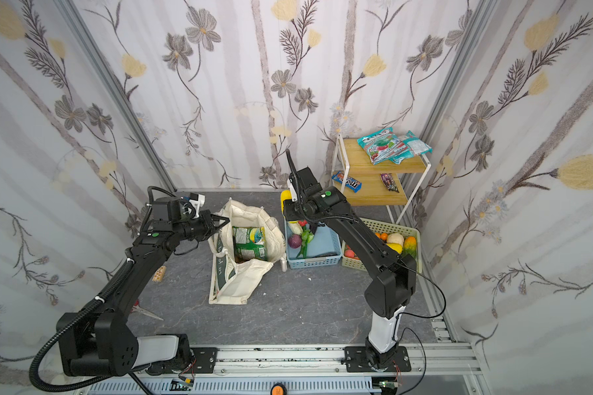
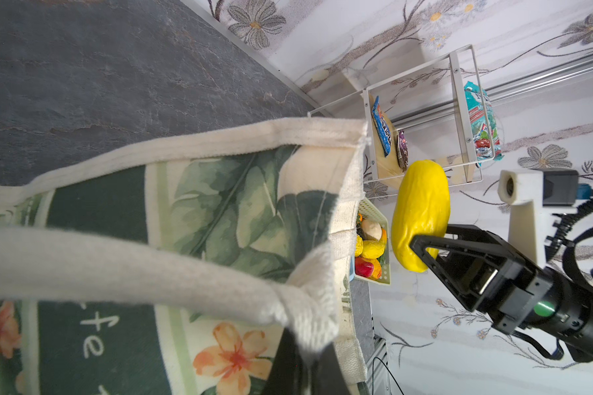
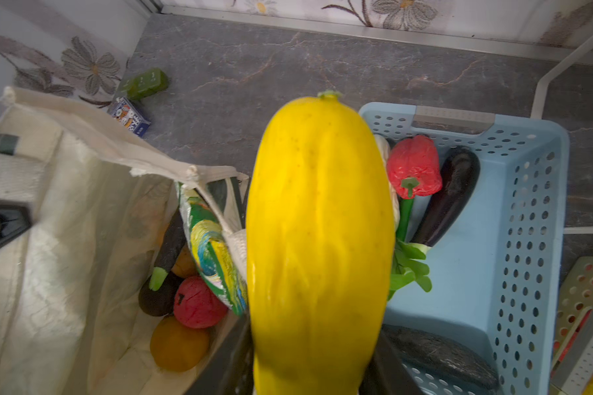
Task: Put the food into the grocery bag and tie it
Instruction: 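Lift the yellow melon and carry it over the tote bag with the right gripper, then lower the yellow melon into the tote bag and open the right gripper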
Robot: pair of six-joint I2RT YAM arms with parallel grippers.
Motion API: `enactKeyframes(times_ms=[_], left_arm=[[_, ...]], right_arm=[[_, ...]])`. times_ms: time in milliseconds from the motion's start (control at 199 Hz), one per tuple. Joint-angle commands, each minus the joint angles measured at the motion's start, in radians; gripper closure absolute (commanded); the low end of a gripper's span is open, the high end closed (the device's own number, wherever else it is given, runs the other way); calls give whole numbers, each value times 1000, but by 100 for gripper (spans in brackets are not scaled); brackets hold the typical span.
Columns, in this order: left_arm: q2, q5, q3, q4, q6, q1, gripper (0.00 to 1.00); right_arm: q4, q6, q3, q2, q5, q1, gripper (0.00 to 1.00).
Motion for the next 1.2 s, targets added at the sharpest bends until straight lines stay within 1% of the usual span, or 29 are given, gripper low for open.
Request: enactKeyframes(times_ms=[0, 316, 487, 502, 557, 858, 1199], left_arm=[[2, 0, 1, 37, -8, -1, 100], [3, 8, 9, 30, -9, -4, 100], [-4, 11, 8, 21, -8, -4, 100], [-4, 12, 9, 19, -8, -4, 100], [-6, 13, 10, 14, -5, -5, 100], [-6, 17, 18, -3, -2, -5, 100], [-12, 24, 32, -21, 7, -11, 100]], right_arm=[[55, 36, -3, -10, -35, 40, 57], [81, 75, 12, 29, -76, 157, 57], [83, 84, 33, 66, -101, 186, 57], [85, 85, 33, 69, -104, 215, 57], [87, 85, 33, 80, -110, 230, 57], [114, 85, 27, 147, -135, 276, 57], [188, 102, 3, 218, -157, 277, 57]])
